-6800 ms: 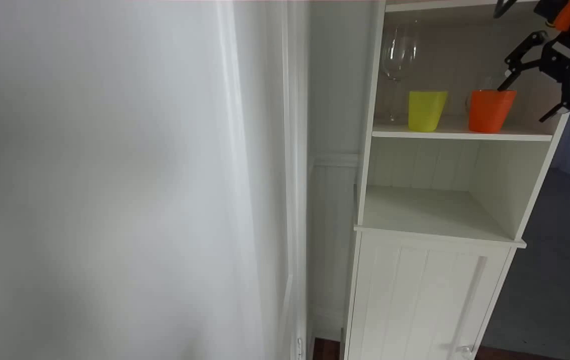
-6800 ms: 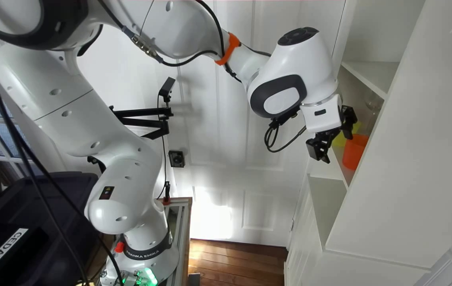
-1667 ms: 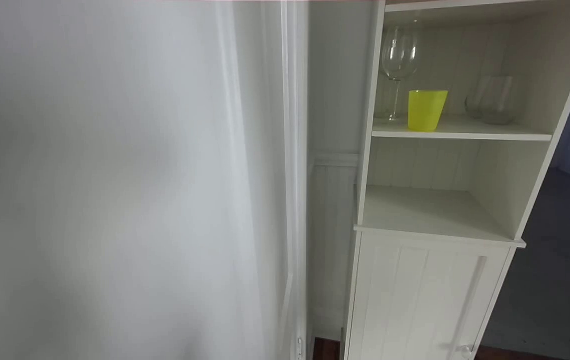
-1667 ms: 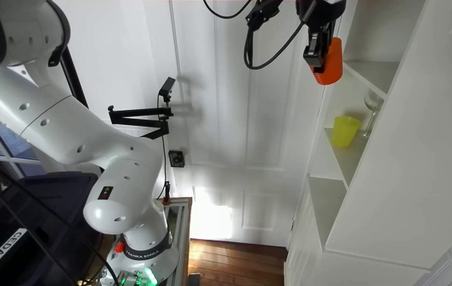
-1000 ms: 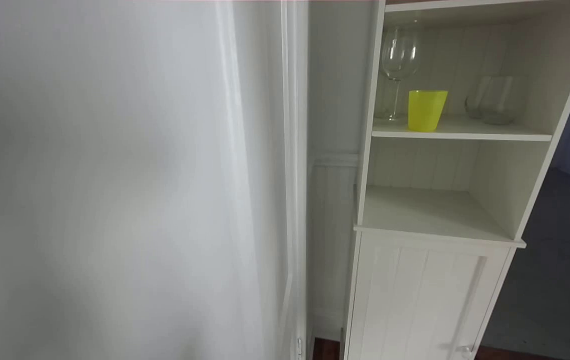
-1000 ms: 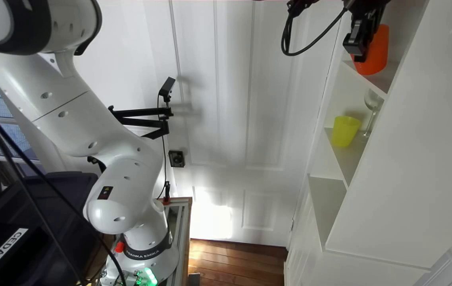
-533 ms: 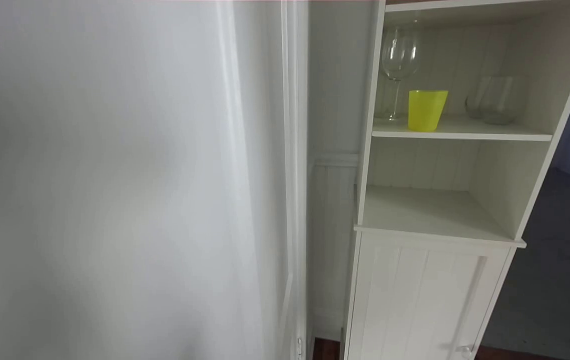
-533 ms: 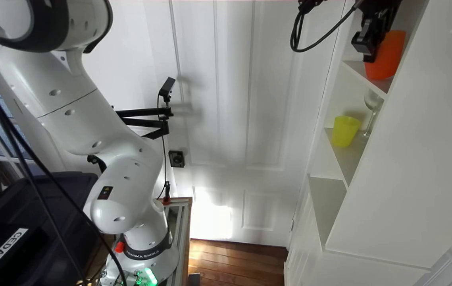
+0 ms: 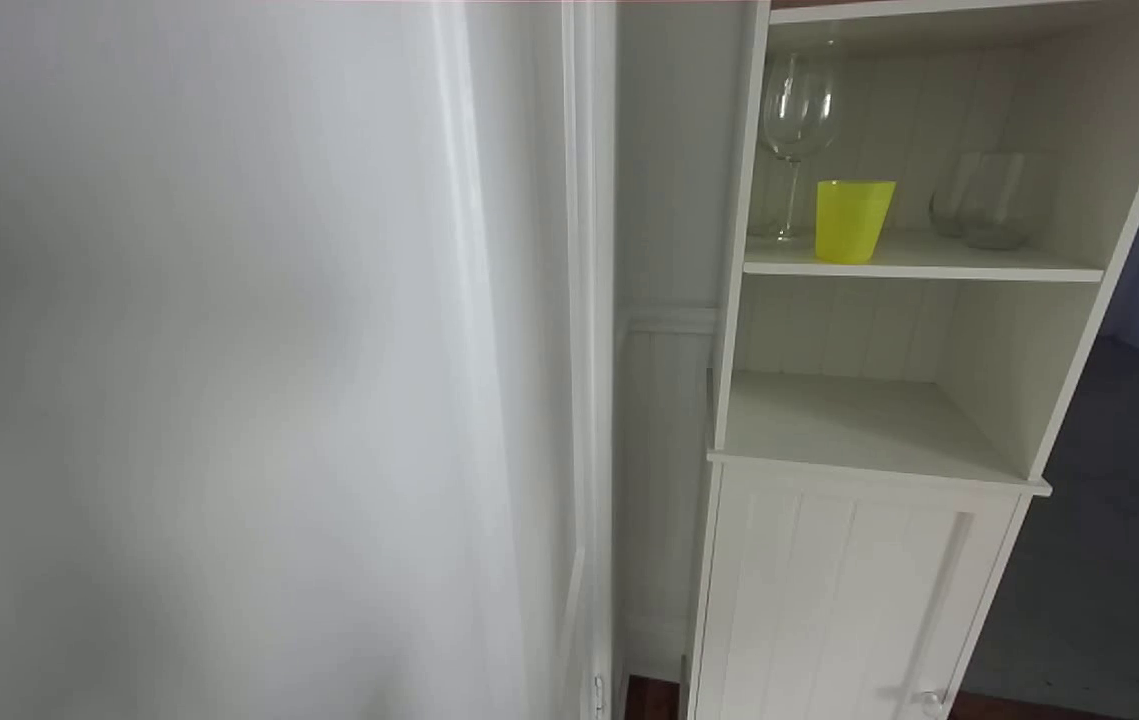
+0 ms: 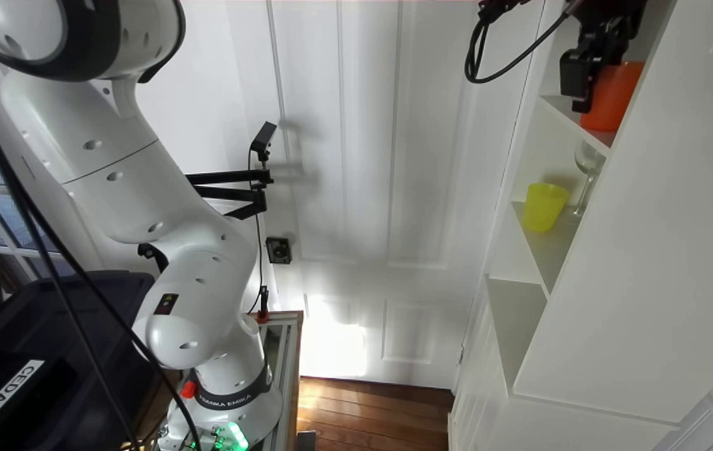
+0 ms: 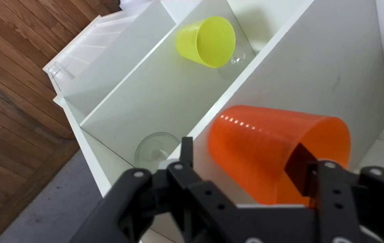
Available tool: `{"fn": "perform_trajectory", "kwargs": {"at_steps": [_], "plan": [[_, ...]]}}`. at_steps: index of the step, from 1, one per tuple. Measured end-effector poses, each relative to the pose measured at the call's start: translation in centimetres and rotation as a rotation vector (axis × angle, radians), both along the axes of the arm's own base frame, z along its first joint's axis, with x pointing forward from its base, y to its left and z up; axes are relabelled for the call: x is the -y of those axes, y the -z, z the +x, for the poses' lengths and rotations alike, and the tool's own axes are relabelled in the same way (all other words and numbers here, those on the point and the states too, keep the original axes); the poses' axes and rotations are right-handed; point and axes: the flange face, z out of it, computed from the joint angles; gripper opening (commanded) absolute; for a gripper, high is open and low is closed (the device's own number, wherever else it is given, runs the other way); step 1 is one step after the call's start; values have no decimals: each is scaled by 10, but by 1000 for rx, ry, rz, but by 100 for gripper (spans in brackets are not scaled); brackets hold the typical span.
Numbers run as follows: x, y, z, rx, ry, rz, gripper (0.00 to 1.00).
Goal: Move the orange cup to the top shelf
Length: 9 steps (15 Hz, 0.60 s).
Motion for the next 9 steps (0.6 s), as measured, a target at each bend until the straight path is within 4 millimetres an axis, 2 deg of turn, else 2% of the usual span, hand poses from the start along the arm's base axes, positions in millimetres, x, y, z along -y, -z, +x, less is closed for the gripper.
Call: {"fn": "perform_trajectory", "kwargs": {"at_steps": [5, 9], "plan": [[-2, -19, 3, 134, -11, -18, 100], [-8, -35, -10, 204, -102, -68, 100]]}}
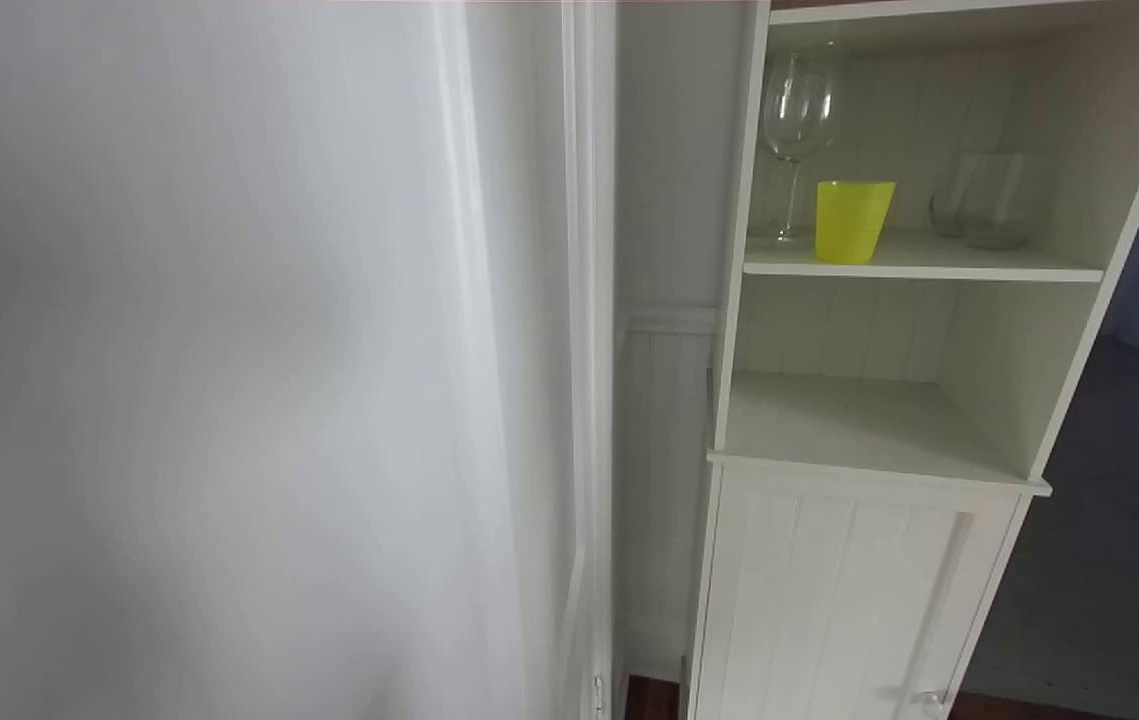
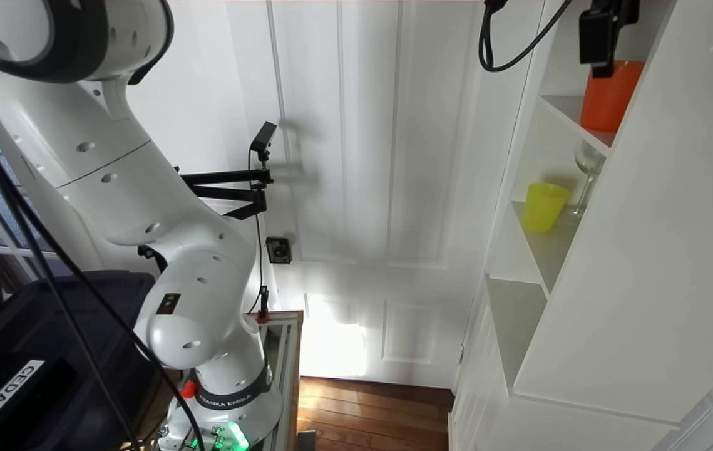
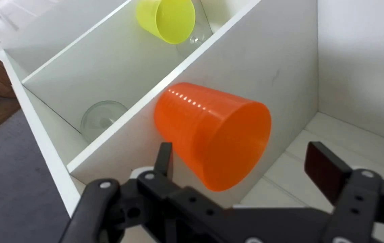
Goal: Move the orange cup to the top shelf
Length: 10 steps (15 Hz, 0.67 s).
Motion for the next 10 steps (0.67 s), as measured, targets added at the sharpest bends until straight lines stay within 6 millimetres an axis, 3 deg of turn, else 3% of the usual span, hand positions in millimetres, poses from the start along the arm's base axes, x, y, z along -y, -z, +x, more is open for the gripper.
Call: {"fn": "perform_trajectory", "kwargs": {"at_steps": [4, 10], "plan": [[-2, -15, -27, 15, -112, -103, 100], [-3, -41, -85, 20, -275, -327, 100]]}}
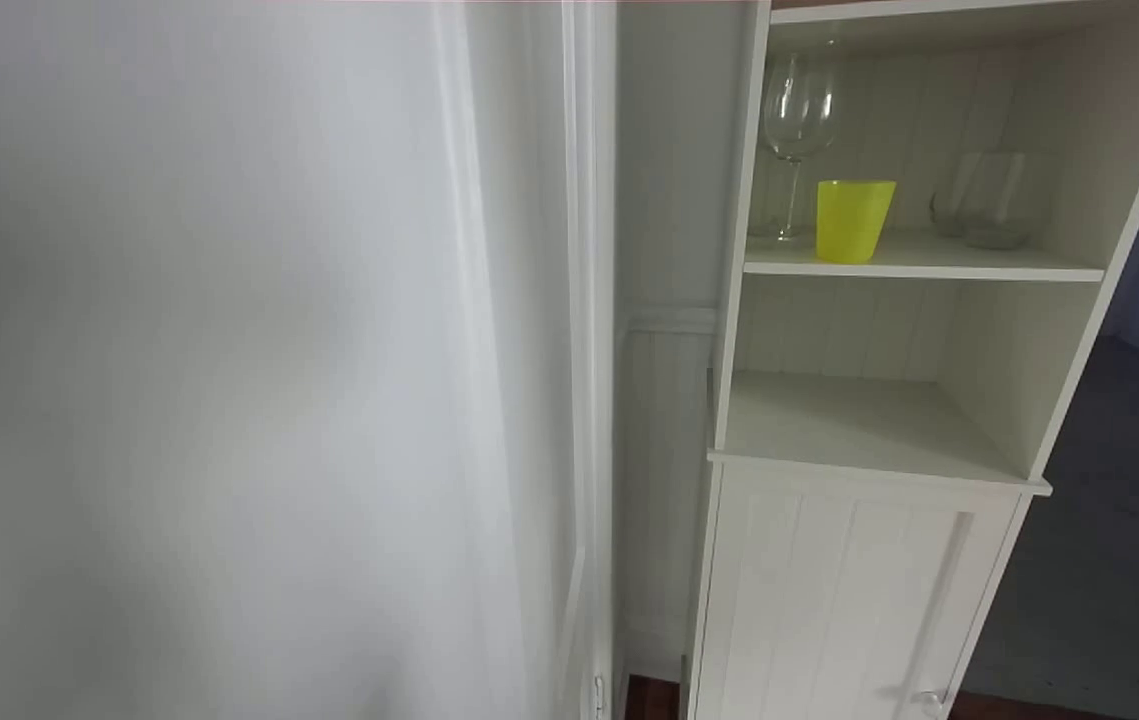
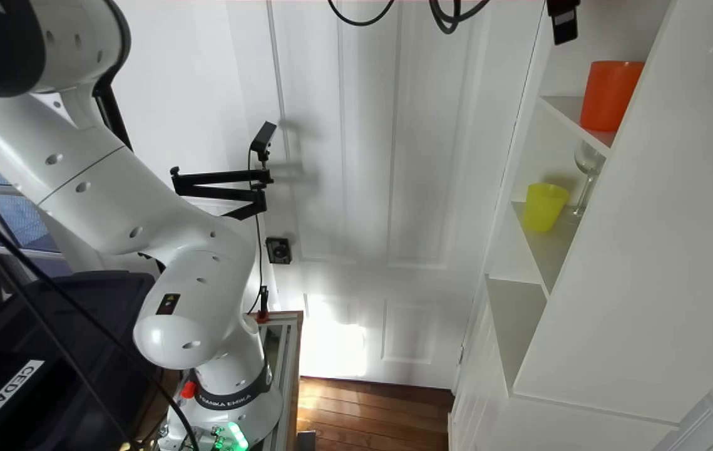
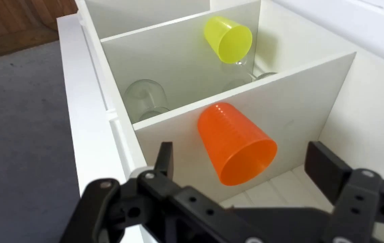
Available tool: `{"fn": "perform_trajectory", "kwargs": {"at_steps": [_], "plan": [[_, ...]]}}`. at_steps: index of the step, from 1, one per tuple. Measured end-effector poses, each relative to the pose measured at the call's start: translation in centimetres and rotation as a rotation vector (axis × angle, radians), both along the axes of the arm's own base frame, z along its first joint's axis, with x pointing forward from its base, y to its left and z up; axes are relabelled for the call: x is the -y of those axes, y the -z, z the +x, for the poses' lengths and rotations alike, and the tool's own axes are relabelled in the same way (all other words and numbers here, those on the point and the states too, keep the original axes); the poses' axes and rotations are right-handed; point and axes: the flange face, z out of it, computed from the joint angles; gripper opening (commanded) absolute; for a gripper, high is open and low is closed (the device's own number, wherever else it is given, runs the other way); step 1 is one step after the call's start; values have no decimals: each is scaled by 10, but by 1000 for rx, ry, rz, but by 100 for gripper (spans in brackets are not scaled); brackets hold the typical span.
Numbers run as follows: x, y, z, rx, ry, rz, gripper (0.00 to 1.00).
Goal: Move the orange cup to the top shelf
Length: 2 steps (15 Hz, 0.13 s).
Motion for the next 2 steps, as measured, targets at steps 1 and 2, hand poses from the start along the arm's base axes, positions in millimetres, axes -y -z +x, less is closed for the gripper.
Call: {"fn": "perform_trajectory", "kwargs": {"at_steps": [1, 2], "plan": [[0, -2, -9, -7, -27, -27, 100], [0, -4, -16, -16, -51, -50, 100]]}}
